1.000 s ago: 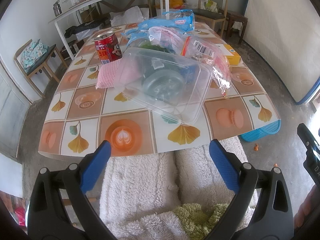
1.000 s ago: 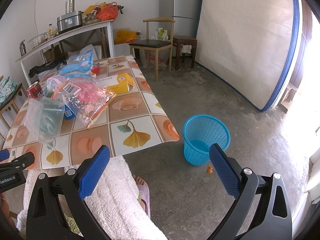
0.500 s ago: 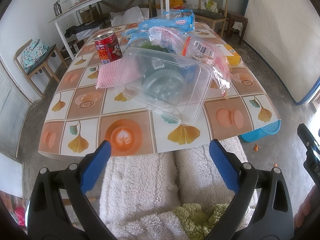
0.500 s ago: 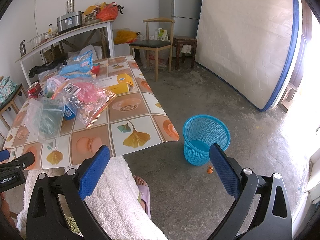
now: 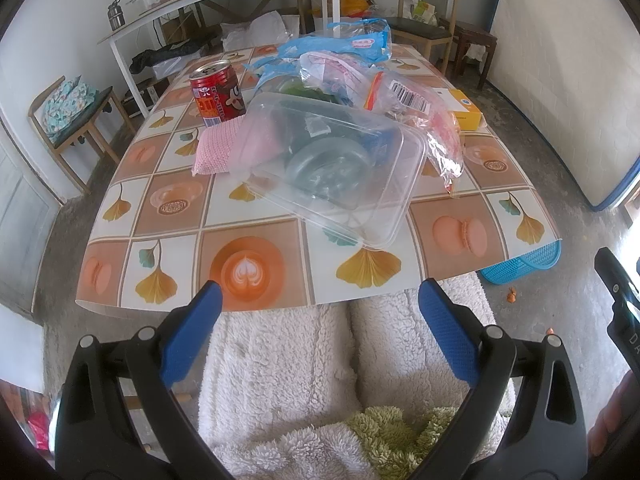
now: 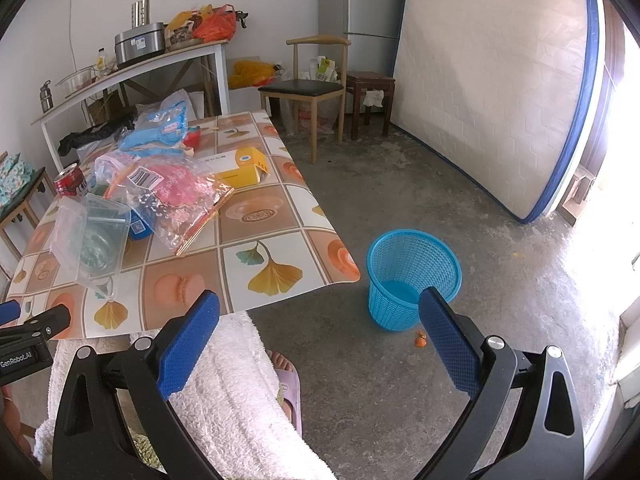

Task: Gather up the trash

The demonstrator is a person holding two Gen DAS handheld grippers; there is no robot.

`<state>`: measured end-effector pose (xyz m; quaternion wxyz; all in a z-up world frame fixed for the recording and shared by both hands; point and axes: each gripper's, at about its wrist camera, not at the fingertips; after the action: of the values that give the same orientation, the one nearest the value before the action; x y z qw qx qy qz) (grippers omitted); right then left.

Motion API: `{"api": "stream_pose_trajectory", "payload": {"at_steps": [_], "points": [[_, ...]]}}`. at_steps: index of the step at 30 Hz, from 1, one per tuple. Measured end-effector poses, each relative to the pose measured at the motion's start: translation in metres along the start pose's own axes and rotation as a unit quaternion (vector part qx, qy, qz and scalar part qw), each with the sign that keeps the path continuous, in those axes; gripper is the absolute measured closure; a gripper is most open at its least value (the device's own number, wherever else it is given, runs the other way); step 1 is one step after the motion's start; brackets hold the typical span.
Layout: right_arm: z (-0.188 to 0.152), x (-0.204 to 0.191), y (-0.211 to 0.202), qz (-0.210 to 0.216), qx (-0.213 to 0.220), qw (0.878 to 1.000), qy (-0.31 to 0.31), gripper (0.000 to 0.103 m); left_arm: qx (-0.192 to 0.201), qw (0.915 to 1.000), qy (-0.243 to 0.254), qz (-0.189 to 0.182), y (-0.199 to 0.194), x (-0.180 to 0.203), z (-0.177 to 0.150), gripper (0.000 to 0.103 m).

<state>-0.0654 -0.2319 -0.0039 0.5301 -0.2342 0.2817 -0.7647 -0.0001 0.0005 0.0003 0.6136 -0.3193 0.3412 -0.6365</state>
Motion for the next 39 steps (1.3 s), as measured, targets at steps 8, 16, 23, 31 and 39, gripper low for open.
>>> {"api": "stream_pose_trajectory", "payload": {"at_steps": [8,16,23,31,39], "points": [[0.000,-0.001,0.000,0.001,0.000,1.000,0.000,0.006,0.000,1.0000,-0.001,0.000,0.000,0.000,0.000,0.008],[-0.001,0.000,0.001,0.001,0.001,1.000,0.000,0.006,0.000,1.0000,-0.001,-0.001,0.000,0.000,0.000,0.008],[0.002,0.001,-0.004,0.002,-0.004,1.000,-0.005,0.006,-0.001,1.0000,-0.008,-0.002,0.002,-0.004,0.001,0.008],[0.005,-0.011,0.006,0.005,0.002,1.000,-0.012,0.006,0.004,0.9996,-0.025,-0.015,0.004,-0.016,0.002,0.008],[0.018,-0.023,0.009,0.016,0.031,0.999,-0.030,0.006,0.001,0.9980,-0.058,-0.027,0.013,-0.038,0.009,0.008]]}}
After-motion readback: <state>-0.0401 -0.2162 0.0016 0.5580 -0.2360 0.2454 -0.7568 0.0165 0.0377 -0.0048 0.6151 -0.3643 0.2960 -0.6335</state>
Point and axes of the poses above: each gripper's, at about its wrist camera, not at the fingertips, and y roughly the way its jaws point, x to its right, z to its top, and after that the axes turned 5 degrees about -y, right-handed
